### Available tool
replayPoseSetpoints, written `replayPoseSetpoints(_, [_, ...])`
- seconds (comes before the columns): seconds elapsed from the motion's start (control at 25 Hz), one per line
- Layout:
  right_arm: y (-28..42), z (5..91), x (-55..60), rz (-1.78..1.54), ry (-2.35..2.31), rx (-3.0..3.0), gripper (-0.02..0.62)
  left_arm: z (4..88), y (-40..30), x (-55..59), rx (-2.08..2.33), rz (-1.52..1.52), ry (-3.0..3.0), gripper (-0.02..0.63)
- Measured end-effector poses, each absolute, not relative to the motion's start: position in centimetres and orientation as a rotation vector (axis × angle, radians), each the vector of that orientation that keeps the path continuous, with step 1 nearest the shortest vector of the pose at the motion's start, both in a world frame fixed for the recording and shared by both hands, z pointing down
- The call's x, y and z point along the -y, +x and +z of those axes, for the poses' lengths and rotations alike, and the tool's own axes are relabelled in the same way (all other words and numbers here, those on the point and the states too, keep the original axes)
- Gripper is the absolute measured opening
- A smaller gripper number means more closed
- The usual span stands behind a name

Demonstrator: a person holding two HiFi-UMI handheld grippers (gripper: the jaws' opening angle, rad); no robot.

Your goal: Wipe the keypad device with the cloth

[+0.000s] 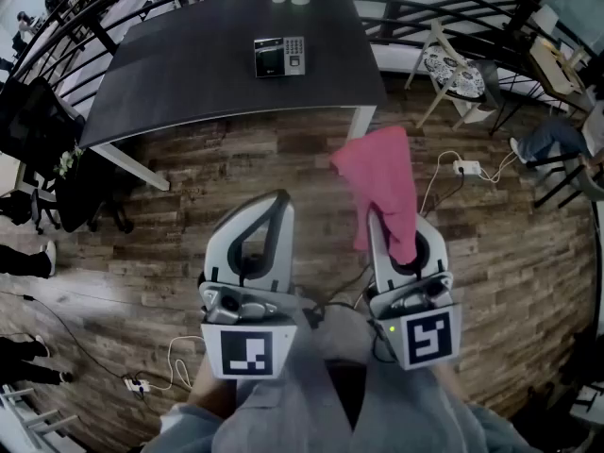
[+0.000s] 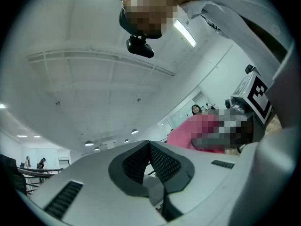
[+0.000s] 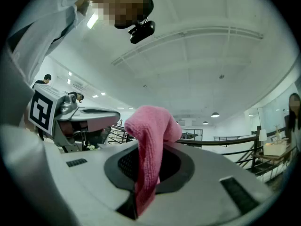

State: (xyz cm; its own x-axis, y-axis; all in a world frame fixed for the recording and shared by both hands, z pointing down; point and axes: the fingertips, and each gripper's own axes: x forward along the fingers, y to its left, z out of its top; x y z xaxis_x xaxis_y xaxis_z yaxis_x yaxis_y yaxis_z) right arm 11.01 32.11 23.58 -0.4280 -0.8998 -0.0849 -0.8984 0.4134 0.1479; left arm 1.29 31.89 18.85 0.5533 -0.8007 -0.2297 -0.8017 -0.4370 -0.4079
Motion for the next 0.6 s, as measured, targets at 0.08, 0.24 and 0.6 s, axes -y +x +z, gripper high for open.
replayPoseSetpoints(0.08, [10.7, 23.6, -32.0, -0.264, 1.675, 2.629, 0.04, 18.9, 0.9, -31.7, -1.298, 0.003, -2.322, 0.002])
replayPoseSetpoints(0.24, [10.3, 23.7, -31.9, -0.266, 1.671, 2.627, 0.04, 18.9, 0.5, -31.6, -1.298, 0.006, -2.324, 0.002])
replayPoseSetpoints(0.6, [10.1, 23.7, -32.0, -0.257, 1.679, 2.629, 0.04, 18.8, 0.3, -31.3, -1.303, 0.009, -2.331, 0.002])
